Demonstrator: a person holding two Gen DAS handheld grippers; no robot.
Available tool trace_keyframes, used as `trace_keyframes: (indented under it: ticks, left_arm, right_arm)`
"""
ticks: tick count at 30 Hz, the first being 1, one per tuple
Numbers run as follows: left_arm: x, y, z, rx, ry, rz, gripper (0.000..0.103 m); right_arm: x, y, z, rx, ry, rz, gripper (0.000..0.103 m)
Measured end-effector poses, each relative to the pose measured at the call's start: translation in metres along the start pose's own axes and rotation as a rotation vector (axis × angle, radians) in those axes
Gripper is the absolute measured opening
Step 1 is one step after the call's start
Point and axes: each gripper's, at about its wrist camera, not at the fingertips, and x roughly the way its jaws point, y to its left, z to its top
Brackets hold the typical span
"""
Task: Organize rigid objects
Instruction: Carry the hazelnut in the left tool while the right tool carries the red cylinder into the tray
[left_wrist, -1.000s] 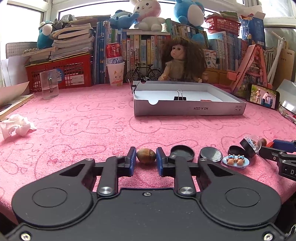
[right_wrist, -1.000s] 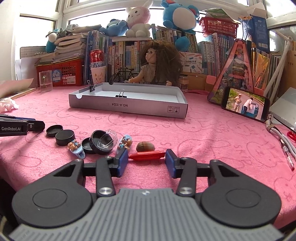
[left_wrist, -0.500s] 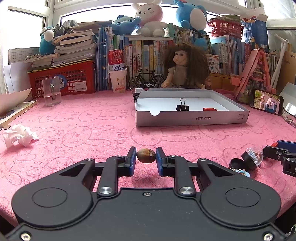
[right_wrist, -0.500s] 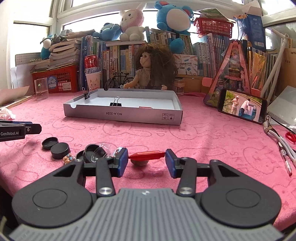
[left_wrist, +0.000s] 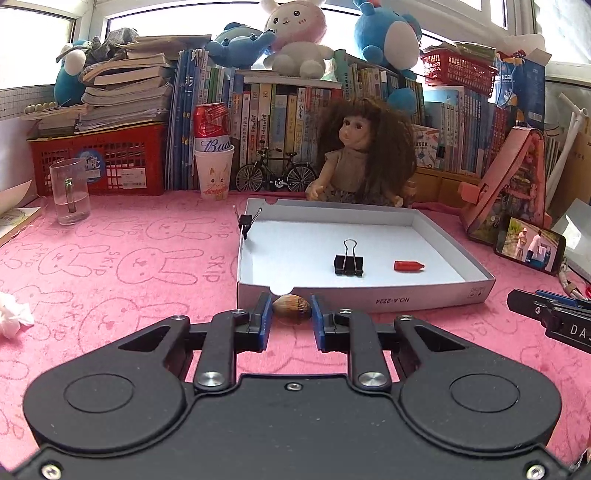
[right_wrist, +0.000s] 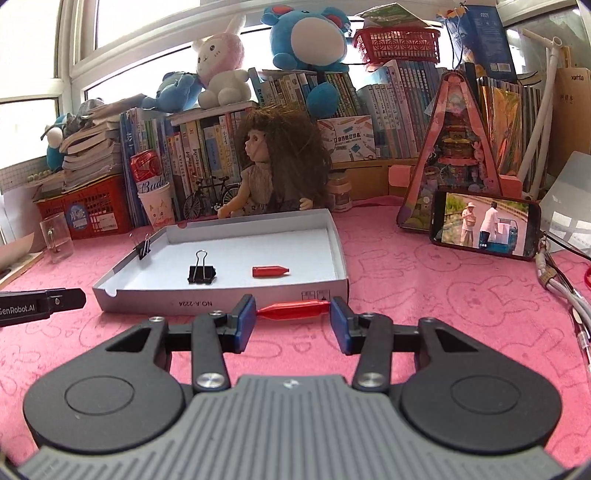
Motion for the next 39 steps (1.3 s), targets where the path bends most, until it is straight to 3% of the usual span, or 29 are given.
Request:
trace_keyframes:
  ticks: [7,14,19,25,39]
  left_arm:
    - [0.042,-0.006,0.033,-0.016,0.032,-0.007,0.021]
    - [0.087,-0.006,0.053,-0.023,0.083,0.007,0.021]
    - [0.114,0.002,0.057,-0.072,0.166,0.006,0.021]
    - [0.135,0.002,0.059,-0.062,0.215,0.005,0.021]
    - [0.162,0.011,0.057,-0.093,0.279,0.017,0.021]
  right_arm:
    - [0.050,-0.010,0.028,0.064,0.054,-0.014,0.049]
    - [0.088,-0.005,0.046,0.042,0.127,-0.014,0.049]
    - [0.114,-0.013,0.054,0.097,0.240,0.012,0.049]
    - [0.134,-0.012,0.068,0.117,0.327,0.013,0.049]
    - [0.168,-0.017,0.073,0.185,0.420,-0.029,0.049]
